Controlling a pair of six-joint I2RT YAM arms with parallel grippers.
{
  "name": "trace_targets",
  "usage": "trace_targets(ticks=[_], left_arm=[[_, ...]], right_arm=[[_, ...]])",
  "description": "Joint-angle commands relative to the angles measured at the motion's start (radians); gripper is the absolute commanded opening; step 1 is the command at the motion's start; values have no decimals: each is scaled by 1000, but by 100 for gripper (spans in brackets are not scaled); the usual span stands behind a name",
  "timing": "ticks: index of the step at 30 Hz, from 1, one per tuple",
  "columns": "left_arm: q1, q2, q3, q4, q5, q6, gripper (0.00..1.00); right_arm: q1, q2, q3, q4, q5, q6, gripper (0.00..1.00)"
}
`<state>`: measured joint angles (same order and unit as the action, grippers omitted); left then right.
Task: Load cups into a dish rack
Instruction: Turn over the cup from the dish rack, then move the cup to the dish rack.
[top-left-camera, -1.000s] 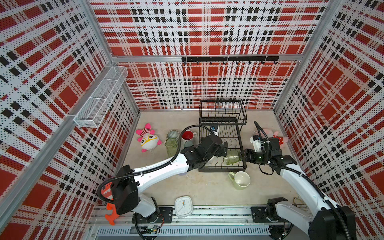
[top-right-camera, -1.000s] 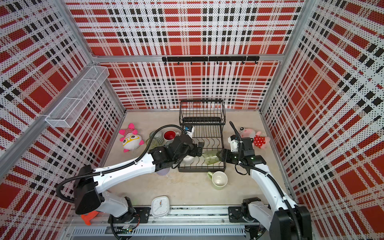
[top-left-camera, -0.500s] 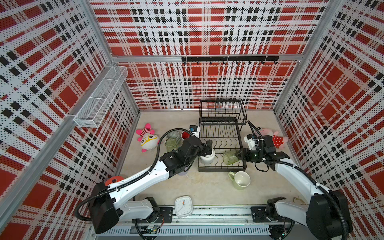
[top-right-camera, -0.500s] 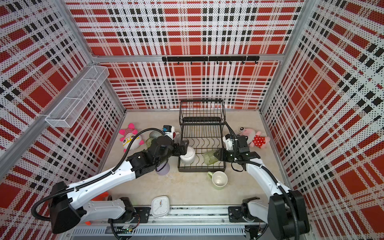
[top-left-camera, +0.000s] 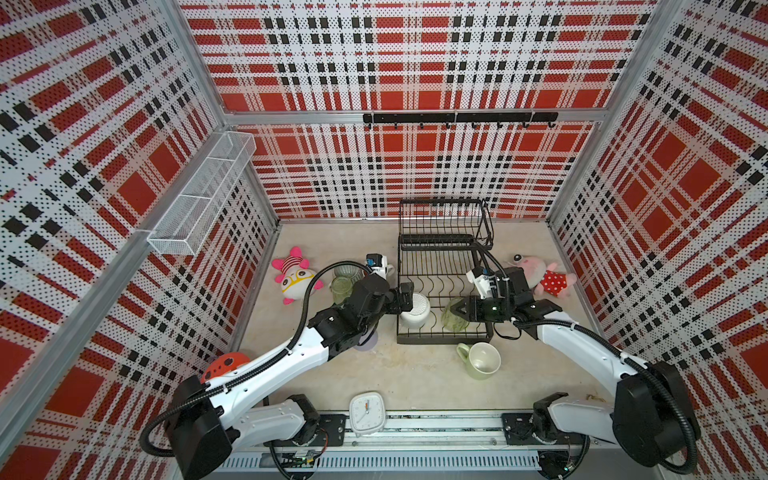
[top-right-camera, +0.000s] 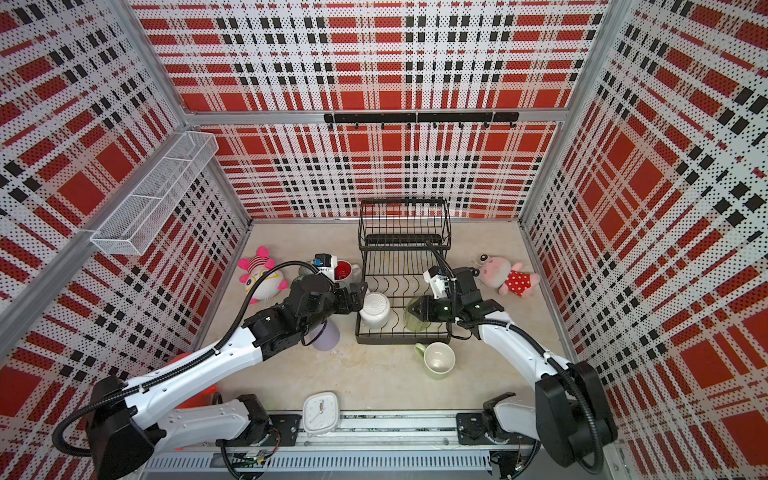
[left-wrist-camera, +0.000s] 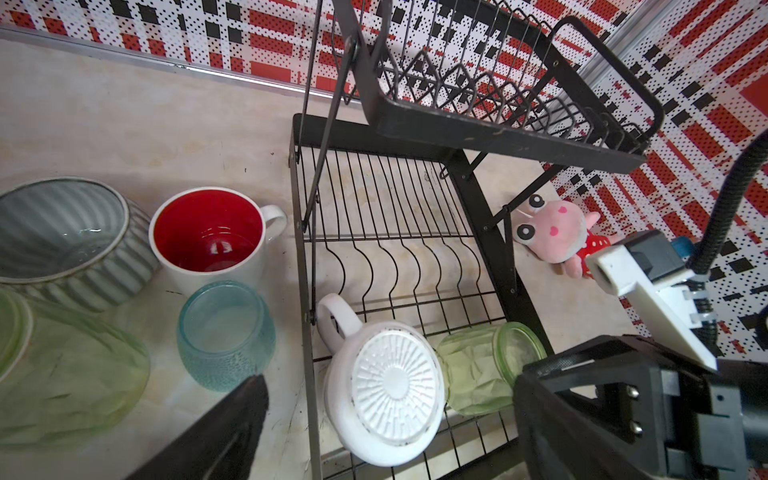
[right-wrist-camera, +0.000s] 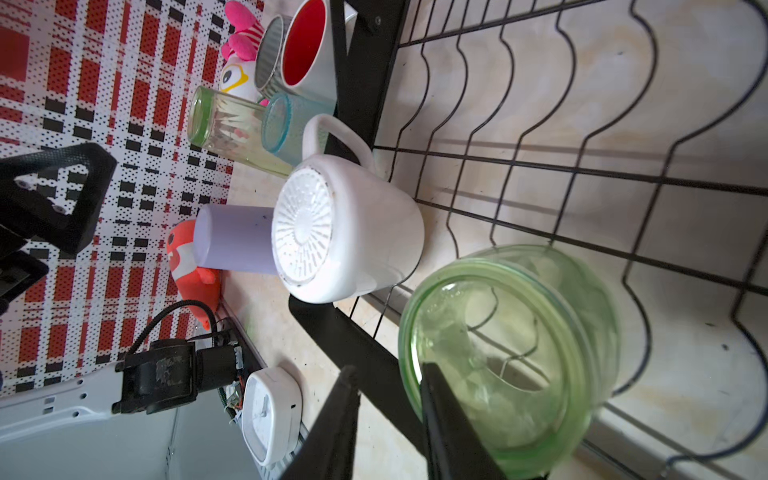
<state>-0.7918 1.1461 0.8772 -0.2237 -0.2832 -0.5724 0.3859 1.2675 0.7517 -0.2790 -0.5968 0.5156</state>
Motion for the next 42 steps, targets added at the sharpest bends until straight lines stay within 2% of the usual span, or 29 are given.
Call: trace_targets(ticks=[1,8,14,20,23,26,28,34,42], left_arm=[[14,-37,-17,32,18,-7,95],[28,-59,-37,46,25,-12,95],[31,-61,-40,48,32,-14,94],[32,-75,-40,48,30,-15,94],[32,-81,-43,49,28,-20,94],[32,-87,-49,51,26,-24,94],[32,-93,-55,54,25,-24,94],[39,-109,-75,55,0,-25,96],[81,-147,-105,47,-2,-29,97]], right_arm=[[29,16,27,20,15,17,30],[35,17,60,-19,45,-2,34],[36,45,49,27,-11,27,36],[35,-39,126,-53,20,9,45],[26,-75,191,-145,88,-37,52],[22,-97,233,-231,243,-105,63],[24,-93,246,-290,360,-159,77],[133,-39,244,-365,574,-216,97],[208,50,242,-335,582,-207,100]])
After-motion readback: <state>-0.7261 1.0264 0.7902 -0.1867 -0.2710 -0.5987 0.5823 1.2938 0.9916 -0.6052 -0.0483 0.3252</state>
